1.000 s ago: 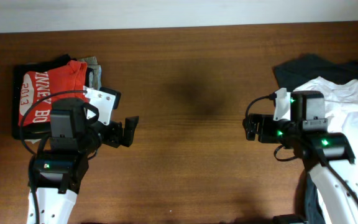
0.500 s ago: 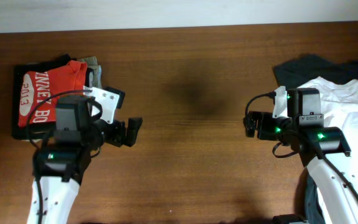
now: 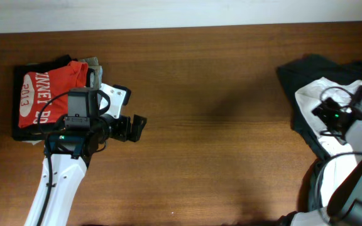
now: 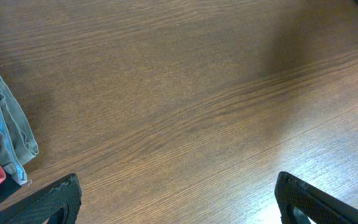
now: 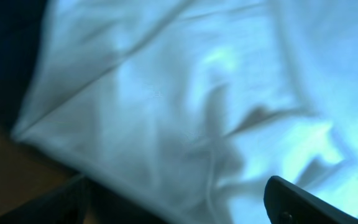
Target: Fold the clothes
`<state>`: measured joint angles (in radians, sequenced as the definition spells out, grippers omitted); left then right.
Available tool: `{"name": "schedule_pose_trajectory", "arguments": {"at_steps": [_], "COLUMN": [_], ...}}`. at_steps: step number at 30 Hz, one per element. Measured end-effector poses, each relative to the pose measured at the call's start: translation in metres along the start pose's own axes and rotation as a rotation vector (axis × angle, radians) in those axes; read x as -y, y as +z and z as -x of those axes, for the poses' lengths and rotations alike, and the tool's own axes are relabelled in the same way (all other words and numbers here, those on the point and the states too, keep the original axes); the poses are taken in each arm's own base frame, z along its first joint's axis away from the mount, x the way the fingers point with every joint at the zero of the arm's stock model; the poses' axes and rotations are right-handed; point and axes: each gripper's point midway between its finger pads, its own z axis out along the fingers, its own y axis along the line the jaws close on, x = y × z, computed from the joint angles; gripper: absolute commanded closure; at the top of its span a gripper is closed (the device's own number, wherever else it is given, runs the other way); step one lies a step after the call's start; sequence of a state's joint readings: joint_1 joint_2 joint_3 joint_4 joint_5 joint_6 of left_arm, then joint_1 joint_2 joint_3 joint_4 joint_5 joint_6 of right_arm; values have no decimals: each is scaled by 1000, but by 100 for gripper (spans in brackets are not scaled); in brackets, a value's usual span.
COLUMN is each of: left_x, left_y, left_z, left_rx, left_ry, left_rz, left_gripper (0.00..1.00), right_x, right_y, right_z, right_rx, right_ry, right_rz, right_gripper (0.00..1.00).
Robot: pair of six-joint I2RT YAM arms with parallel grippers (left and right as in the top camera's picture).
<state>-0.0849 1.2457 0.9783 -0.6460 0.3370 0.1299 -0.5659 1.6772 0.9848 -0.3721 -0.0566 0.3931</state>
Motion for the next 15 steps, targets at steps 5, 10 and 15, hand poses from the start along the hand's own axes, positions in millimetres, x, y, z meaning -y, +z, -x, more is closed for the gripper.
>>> {"name": "schedule_pose_trajectory", "arguments": {"at_steps": [5, 10, 15], "left_x": [0, 0, -4], "left_y": [0, 0, 0], "left_z": [0, 0, 1], "left_rx": [-1, 0, 4], "left_ry": [0, 1, 7], "left_rz": [0, 0, 21], "left_gripper": [1, 1, 1], "right_x": [57, 38, -20], "right_y": [17, 19, -80], "right_z": [5, -6, 42], "right_rx": [-29, -105, 47], "right_ry": [163, 166, 64], "right_rz": [-62, 44, 248], "right_gripper": [61, 96, 96]}}
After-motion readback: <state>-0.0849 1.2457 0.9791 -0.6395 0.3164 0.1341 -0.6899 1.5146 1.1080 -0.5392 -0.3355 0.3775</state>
